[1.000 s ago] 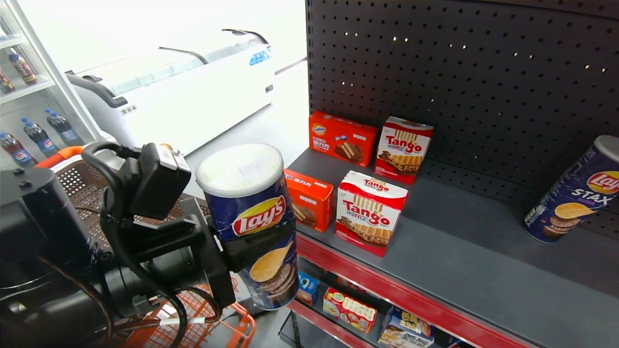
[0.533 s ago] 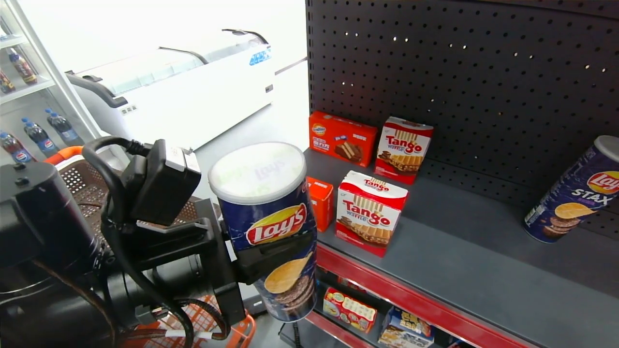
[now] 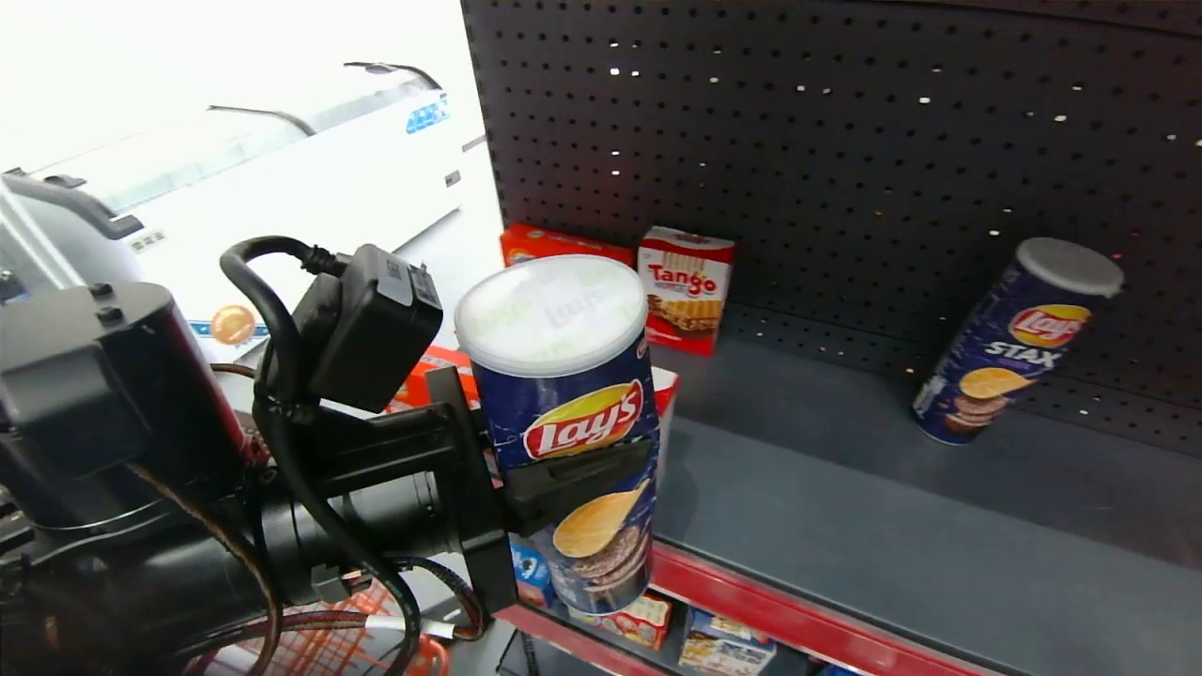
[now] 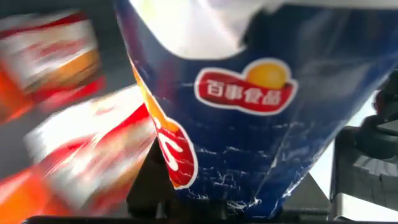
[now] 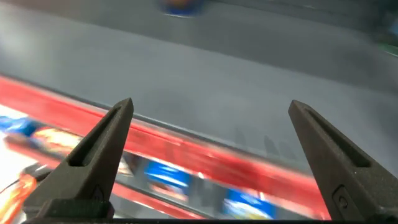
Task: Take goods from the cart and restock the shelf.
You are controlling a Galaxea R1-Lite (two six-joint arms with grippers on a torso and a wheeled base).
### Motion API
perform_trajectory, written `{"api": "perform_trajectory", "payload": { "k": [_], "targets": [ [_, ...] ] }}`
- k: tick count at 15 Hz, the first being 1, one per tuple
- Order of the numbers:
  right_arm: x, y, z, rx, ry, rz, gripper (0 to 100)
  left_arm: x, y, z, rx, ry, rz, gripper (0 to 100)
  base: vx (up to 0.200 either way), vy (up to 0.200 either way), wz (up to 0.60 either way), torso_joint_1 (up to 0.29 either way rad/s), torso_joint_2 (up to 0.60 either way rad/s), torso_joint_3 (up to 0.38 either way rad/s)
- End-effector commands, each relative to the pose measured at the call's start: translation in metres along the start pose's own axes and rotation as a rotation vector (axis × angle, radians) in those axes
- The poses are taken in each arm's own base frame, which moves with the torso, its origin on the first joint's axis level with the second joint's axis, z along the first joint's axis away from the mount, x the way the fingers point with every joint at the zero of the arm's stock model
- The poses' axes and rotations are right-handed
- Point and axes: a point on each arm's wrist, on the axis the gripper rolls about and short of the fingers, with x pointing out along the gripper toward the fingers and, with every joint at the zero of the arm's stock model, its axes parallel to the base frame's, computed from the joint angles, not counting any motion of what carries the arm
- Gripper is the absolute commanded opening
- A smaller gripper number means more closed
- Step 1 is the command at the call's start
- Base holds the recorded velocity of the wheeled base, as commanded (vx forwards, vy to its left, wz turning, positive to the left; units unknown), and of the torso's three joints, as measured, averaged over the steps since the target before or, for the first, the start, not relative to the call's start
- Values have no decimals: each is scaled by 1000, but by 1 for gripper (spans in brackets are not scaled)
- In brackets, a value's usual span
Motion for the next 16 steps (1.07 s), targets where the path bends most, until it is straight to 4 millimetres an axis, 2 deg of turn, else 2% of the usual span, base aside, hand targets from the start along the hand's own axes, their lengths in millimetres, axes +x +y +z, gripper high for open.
{"api": "perform_trajectory", "payload": {
  "k": [1,4,12,15,16],
  "targets": [
    [0,0,0,0,0,0,100,4,0,-2,-3,6,-8,0,0,0,-600,-2,2,7],
    [0,0,0,0,0,0,100,7,0,1,1,-5,-14,0,0,0,-600,4,2,1],
    [0,0,0,1,0,0,100,6,2,-1,-3,4,0,0,0,0,0,0,0,0],
    [0,0,0,3,0,0,100,8,4,-2,-3,7,3,0,0,0,-600,2,4,2],
    [0,0,0,3,0,0,100,8,3,-3,-6,11,2,0,0,0,0,0,0,0]
  ]
}}
